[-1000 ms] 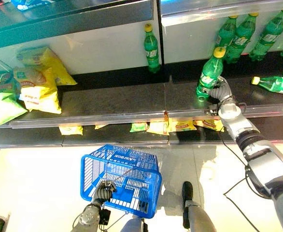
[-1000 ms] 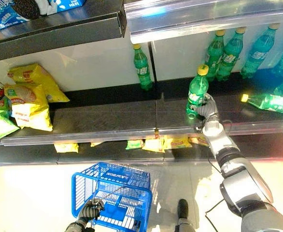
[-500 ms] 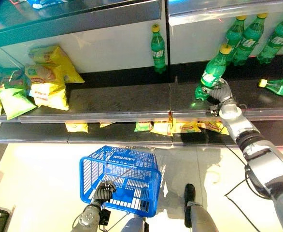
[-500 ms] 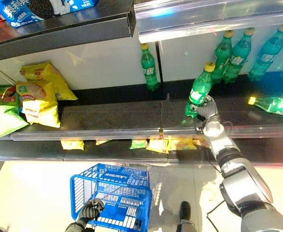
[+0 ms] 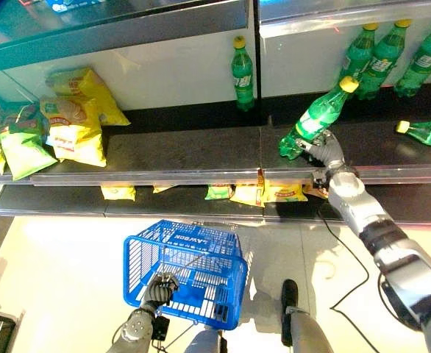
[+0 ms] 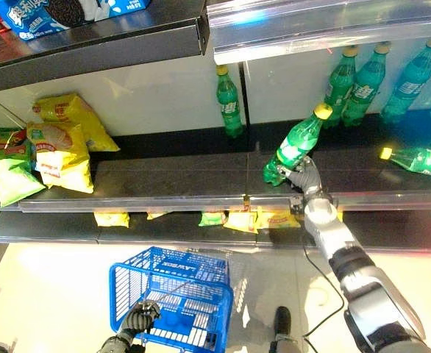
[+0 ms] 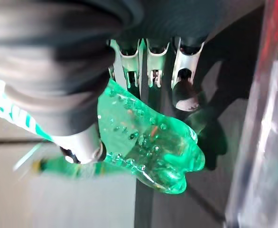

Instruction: Pick up the snacks into the basket

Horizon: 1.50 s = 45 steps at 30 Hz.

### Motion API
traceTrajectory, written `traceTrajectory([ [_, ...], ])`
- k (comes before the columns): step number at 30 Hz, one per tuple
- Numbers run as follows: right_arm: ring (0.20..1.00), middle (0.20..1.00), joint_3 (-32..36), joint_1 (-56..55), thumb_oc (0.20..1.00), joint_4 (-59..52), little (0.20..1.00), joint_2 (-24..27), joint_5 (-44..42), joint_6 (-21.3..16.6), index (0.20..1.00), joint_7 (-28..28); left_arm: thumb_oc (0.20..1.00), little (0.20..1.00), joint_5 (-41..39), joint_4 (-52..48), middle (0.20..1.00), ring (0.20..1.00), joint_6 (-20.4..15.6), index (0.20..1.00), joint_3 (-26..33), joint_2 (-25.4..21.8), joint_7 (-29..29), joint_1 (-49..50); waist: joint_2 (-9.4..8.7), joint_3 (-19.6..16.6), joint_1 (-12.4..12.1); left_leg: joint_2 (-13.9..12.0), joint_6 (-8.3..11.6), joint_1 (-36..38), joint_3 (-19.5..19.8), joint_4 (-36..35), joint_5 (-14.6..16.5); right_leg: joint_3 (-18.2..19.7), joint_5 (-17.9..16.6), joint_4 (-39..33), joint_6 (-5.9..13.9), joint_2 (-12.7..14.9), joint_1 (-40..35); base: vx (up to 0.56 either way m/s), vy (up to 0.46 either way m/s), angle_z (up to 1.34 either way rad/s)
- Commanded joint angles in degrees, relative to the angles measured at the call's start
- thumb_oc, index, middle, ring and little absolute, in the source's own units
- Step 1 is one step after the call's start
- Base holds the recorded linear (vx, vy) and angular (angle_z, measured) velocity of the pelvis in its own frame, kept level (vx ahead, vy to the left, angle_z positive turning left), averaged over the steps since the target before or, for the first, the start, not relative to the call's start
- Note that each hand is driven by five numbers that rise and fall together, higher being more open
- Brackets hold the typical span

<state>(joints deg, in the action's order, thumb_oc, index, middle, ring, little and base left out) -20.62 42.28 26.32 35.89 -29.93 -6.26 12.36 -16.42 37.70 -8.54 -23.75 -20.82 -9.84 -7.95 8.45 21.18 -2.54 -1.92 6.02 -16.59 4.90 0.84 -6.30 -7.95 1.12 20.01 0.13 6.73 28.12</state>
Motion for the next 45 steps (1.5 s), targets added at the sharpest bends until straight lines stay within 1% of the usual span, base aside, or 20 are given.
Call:
traceTrajectory([
  [1,0.200,0.200,3.57,3.27,0.200,-7.42,0.200,0.52,-1.82,-7.71,0.200,-1.58,0.200,0.200,3.89,-3.10,0.200,0.200,-1.65,0.200,-0.18,-4.08,-0.56,-0.34,-4.62,-1.56,1.59,0.39,-1.16,-1.13,-1.54,3.22,2.96,3.76,1.38,-5.12,7.05,1.62,-5.27,0.00,0.000,0.00],
  [2,0.200,0.200,3.64,1.64,0.200,-9.29,0.200,0.70,-1.89,-7.72,0.200,-2.33,0.200,0.200,4.57,-3.06,0.200,0.200,-1.42,0.200,-0.17,-3.97,-0.59,-1.20,-5.06,-1.57,1.96,0.26,-1.17,-1.15,-1.69,3.27,3.01,3.81,1.32,-5.10,7.08,1.58,-5.24,0.00,0.000,0.00],
  [3,0.200,0.200,4.14,-2.11,0.200,-12.84,0.200,0.39,-2.25,-7.68,0.200,-3.18,0.200,0.200,5.50,-2.85,0.200,0.200,-1.07,0.200,-0.26,-3.60,-0.98,-3.09,-5.93,-1.65,2.47,0.06,-1.18,-1.20,-2.02,3.40,3.09,3.96,1.18,-5.26,7.12,1.54,-5.23,0.00,0.000,0.00],
  [8,0.200,0.200,4.41,-9.26,0.200,-20.56,0.200,-0.56,-3.24,-7.97,0.200,-6.08,0.200,0.200,6.38,-0.77,0.200,0.200,-0.24,0.200,-0.49,-1.65,-1.99,-7.67,-7.79,-1.71,3.87,-0.45,-1.17,-1.16,-2.49,3.64,3.22,4.52,1.03,-5.28,7.23,1.12,-4.96,0.00,0.003,-0.08],
  [10,0.200,0.200,4.44,-10.68,0.200,-21.57,0.200,-1.31,-4.19,-8.15,0.200,-6.66,0.200,0.200,6.37,-0.37,0.200,0.200,-0.17,0.200,-0.64,-1.16,-2.25,-8.57,-8.07,-1.75,4.12,-0.51,-1.16,-1.21,-2.57,3.70,3.21,4.59,1.03,-5.29,7.24,1.04,-4.95,0.00,0.003,-0.12],
  [11,0.200,0.200,3.98,-13.01,0.200,-23.95,0.200,-1.21,-4.15,-7.85,0.200,-8.18,0.200,0.200,6.92,0.06,0.200,0.200,0.17,0.200,-0.85,-0.64,-2.72,-10.51,-8.61,-1.87,4.65,-0.69,-1.10,-1.15,-2.81,3.64,3.18,4.71,0.90,-5.40,7.31,0.91,-4.87,0.00,0.007,-0.07],
  [12,0.200,0.200,3.98,-13.01,0.200,-23.96,0.200,-1.21,-4.15,-7.84,0.200,-8.18,0.200,0.200,6.92,0.07,0.200,0.200,0.17,0.200,-0.86,-0.64,-2.72,-10.52,-8.61,-1.87,4.64,-0.69,-1.10,-1.15,-2.81,3.64,3.18,4.72,0.90,-5.40,7.31,0.91,-4.87,0.00,0.008,-0.06],
  [13,0.200,0.200,3.24,-15.80,0.200,-26.09,0.200,-1.17,-4.55,-7.35,0.200,-9.85,0.200,0.200,6.66,0.14,0.200,0.200,0.30,0.200,-0.68,-0.06,-3.13,-12.10,-9.19,-1.95,5.11,-0.83,-1.00,-1.25,-3.01,3.81,3.15,4.84,0.84,-5.50,7.26,0.79,-4.85,0.00,0.000,0.00],
  [15,0.200,0.200,3.09,-17.00,0.200,-26.67,0.200,-1.32,-4.60,-7.18,0.200,-10.32,0.200,0.200,6.36,0.21,0.200,0.200,0.44,0.200,-0.64,0.19,-3.44,-12.79,-9.39,-1.92,5.32,-0.91,-1.00,-1.26,-3.08,3.81,3.12,4.96,0.77,-5.51,7.28,0.76,-4.76,0.00,0.005,-0.02],
  [16,0.200,0.200,2.21,-19.83,0.200,-27.87,0.200,-1.49,-4.16,-6.63,0.200,-11.85,0.200,0.200,6.53,-0.08,0.200,0.200,0.51,0.200,-0.70,0.36,-3.92,-14.50,-9.72,-1.91,5.69,-1.01,-0.93,-1.27,-3.18,3.76,3.04,5.11,0.72,-5.47,7.29,0.64,-4.57,-0.01,0.013,-0.04],
  [18,0.200,0.200,1.05,-22.09,0.200,-28.16,0.200,-1.17,-2.37,-5.85,0.200,-13.19,0.200,0.200,6.55,-0.80,0.200,0.200,0.54,0.200,-0.67,0.41,-4.45,-16.06,-10.05,-1.90,6.07,-1.10,-0.86,-1.28,-3.30,3.70,3.00,5.20,0.70,-5.47,7.30,0.56,-4.60,0.00,0.000,0.00],
  [21,0.200,0.200,-1.20,-25.01,0.200,-24.72,0.200,-2.25,-0.23,-4.70,0.200,-14.53,0.200,0.200,6.55,-2.37,0.200,0.200,0.37,0.200,-1.07,0.31,-5.38,-18.58,-10.38,-1.71,6.37,-1.16,-0.79,-1.28,-3.30,3.58,2.82,5.27,0.71,-5.41,7.27,0.51,-4.59,0.00,0.000,-0.01],
  [23,0.200,0.200,-4.08,-25.66,0.200,-19.49,0.200,-3.59,5.24,-3.16,0.200,-14.95,0.200,0.200,6.15,-5.37,0.200,0.200,-0.02,0.200,-1.33,0.04,-5.96,-20.35,-10.51,-1.52,6.52,-1.19,-0.75,-1.24,-3.39,3.45,2.74,5.25,0.51,-5.58,7.32,0.40,-4.43,-0.01,0.004,-0.05],
  [24,0.200,0.200,-4.11,-25.63,0.200,-19.44,0.200,-3.62,5.26,-3.19,0.200,-14.95,0.200,0.200,6.15,-5.39,0.200,0.200,-0.01,0.200,-1.32,0.01,-5.96,-20.33,-10.53,-1.52,6.54,-1.19,-0.75,-1.24,-3.39,3.46,2.74,5.25,0.51,-5.57,7.32,0.40,-4.43,-0.01,0.003,-0.04],
  [27,0.200,0.200,-6.69,-25.22,0.200,-15.24,0.200,-4.64,11.19,-2.39,0.200,-15.07,0.200,0.200,5.38,-7.54,0.200,0.200,-0.50,0.200,-1.55,0.11,-6.22,-21.50,-10.60,-1.18,6.54,-1.15,-0.79,-1.23,-3.39,3.35,2.68,5.40,0.38,-5.78,7.34,0.30,-4.35,-0.01,-0.001,-0.03],
  [29,0.200,0.200,-7.93,-25.03,0.200,-12.10,0.200,-5.85,12.82,-2.17,0.200,-14.99,0.200,0.200,5.22,-8.57,0.200,0.200,-0.81,0.200,-1.76,0.12,-6.55,-22.26,-10.62,-1.01,6.53,-1.17,-0.81,-1.26,-3.40,3.27,2.56,5.44,0.25,-5.73,7.37,0.31,-4.10,-0.02,0.005,-0.04],
  [31,0.200,0.200,-10.13,-24.31,0.200,-11.54,0.200,-5.59,17.22,-1.92,0.200,-15.86,0.200,0.200,5.39,-9.74,0.200,0.200,-0.87,0.200,-2.22,0.19,-6.34,-22.73,-10.64,-0.94,6.53,-1.15,-0.79,-1.29,-3.30,3.16,2.59,5.44,0.24,-5.70,7.40,0.32,-3.99,-0.01,0.006,-0.05],
  [36,0.200,0.200,-13.13,-24.21,0.200,-6.97,0.200,-6.49,21.28,-1.34,0.200,-17.12,0.200,0.200,5.82,-11.24,0.200,0.200,-0.86,0.200,-3.01,0.67,-6.38,-23.98,-10.68,-0.70,6.59,-1.07,-0.82,-1.40,-3.09,2.93,2.52,5.30,0.21,-5.79,7.48,0.40,-3.90,0.00,0.001,-0.01],
  [38,0.200,0.200,-14.68,-23.68,0.200,-0.33,0.200,-9.08,22.78,-0.32,0.200,-17.29,0.200,0.200,5.64,-12.51,0.200,0.200,-1.01,0.200,-3.72,1.07,-6.31,-24.90,-10.58,-0.56,6.31,-1.05,-0.85,-1.58,-2.96,2.77,2.42,5.24,-0.09,-5.87,7.53,0.54,-3.62,0.00,0.000,0.00],
  [45,0.200,0.200,-18.00,-18.46,0.200,13.34,0.200,-17.48,26.38,1.74,0.200,-16.35,0.200,0.200,4.10,-17.65,0.200,0.200,-1.14,0.200,-6.15,1.55,-4.40,-24.87,-9.80,-0.05,5.18,-0.87,-1.02,-1.75,-2.58,2.40,2.20,4.97,-0.49,-6.32,7.51,0.57,-3.50,0.00,0.000,0.00],
])
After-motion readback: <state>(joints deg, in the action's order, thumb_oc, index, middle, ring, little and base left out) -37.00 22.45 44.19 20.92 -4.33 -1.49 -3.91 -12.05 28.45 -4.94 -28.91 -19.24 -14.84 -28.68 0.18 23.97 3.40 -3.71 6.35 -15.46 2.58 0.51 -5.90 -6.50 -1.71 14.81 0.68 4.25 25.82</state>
